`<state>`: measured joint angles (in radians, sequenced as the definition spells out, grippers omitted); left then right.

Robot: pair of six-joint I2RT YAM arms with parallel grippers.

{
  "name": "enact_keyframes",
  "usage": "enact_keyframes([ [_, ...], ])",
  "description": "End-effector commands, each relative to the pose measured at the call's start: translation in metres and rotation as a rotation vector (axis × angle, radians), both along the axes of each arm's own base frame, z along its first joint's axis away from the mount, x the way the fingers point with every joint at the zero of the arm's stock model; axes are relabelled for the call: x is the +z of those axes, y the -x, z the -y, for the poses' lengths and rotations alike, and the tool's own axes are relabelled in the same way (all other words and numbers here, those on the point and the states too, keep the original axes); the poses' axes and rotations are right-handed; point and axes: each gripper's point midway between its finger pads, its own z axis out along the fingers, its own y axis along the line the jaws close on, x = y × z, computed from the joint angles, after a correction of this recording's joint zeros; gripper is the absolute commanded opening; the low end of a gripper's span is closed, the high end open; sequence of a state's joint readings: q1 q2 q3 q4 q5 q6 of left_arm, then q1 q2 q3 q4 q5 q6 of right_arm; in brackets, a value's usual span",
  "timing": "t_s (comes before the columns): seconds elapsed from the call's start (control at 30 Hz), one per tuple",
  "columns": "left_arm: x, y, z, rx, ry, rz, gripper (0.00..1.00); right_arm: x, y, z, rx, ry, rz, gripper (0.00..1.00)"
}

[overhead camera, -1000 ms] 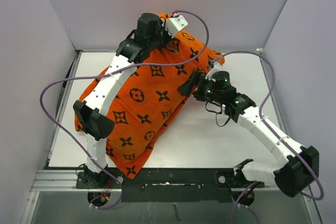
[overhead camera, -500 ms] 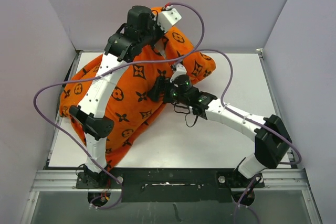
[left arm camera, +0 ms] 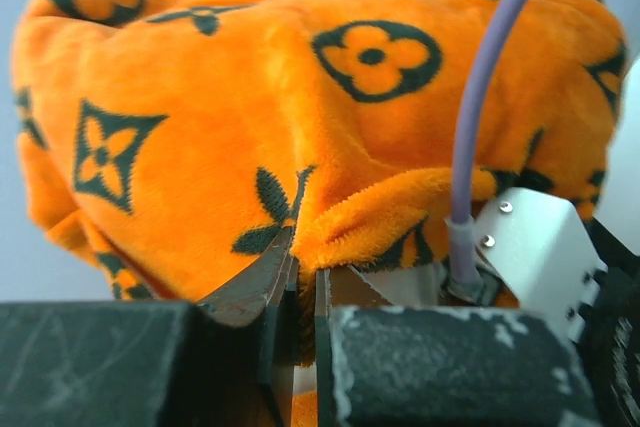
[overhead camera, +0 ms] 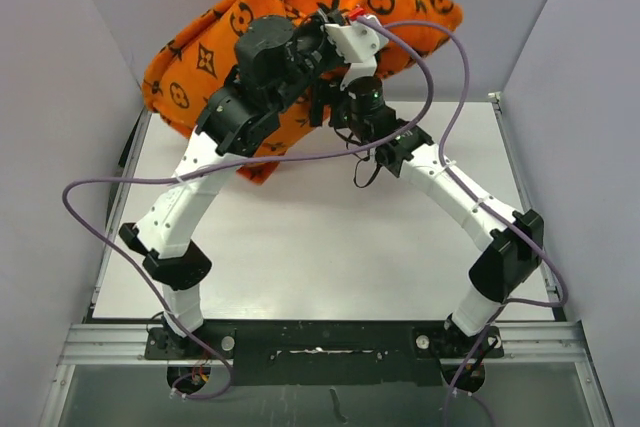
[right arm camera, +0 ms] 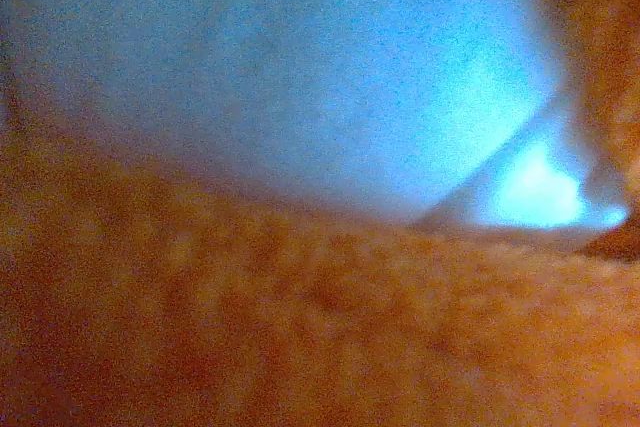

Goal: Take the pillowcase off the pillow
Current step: Remove the pillow from the pillowcase.

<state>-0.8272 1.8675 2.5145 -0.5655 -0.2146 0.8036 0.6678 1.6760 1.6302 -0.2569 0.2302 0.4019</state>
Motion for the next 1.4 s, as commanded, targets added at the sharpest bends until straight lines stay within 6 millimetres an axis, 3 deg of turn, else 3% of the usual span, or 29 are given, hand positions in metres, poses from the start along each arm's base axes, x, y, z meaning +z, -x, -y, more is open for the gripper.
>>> enact_keyframes([
  [0.0, 0.199, 0.163, -0.071, -0.301, 0.479, 0.416, 0.0, 0.132, -0.004, 0.024, -0.08, -0.058, 0.363, 0.89],
  [0.2, 0.189, 0.17, -0.083, -0.304, 0.493, 0.355, 0.0, 0.166, 0.013, 0.063, -0.154, 0.027, 0.475, 0.88],
  [0.3, 0.169, 0.163, -0.086, -0.265, 0.456, 0.298, 0.0, 0.156, 0.021, 0.068, -0.138, 0.054, 0.449, 0.88],
  [0.37, 0.138, 0.151, -0.087, -0.237, 0.412, 0.226, 0.0, 0.134, 0.028, 0.066, -0.116, 0.071, 0.4, 0.88],
  [0.57, -0.01, 0.106, -0.101, -0.144, 0.354, -0.192, 0.0, 0.025, 0.074, 0.051, -0.05, 0.085, 0.221, 0.85],
  [0.67, -0.036, 0.101, -0.109, -0.167, 0.394, -0.3, 0.0, -0.017, 0.1, 0.052, -0.038, 0.079, 0.149, 0.85],
  [0.83, -0.015, 0.092, -0.107, -0.195, 0.443, -0.299, 0.0, -0.034, 0.145, 0.045, 0.032, 0.066, 0.123, 0.83],
  [0.93, 0.002, 0.081, -0.104, -0.185, 0.458, -0.256, 0.0, -0.055, 0.167, 0.046, 0.062, 0.105, 0.071, 0.79],
  [1.07, 0.03, 0.064, -0.104, -0.159, 0.468, -0.157, 0.0, -0.102, 0.194, 0.054, 0.073, 0.132, -0.047, 0.7],
  [1.2, 0.064, 0.063, -0.096, -0.195, 0.505, -0.093, 0.0, -0.158, 0.221, 0.055, 0.099, 0.152, -0.152, 0.64],
  [1.3, 0.08, 0.069, -0.074, -0.249, 0.5, -0.059, 0.0, -0.191, 0.235, 0.053, 0.11, 0.17, -0.215, 0.62],
  [1.37, 0.092, 0.085, -0.052, -0.299, 0.483, -0.02, 0.0, -0.21, 0.239, 0.053, 0.103, 0.179, -0.255, 0.62],
])
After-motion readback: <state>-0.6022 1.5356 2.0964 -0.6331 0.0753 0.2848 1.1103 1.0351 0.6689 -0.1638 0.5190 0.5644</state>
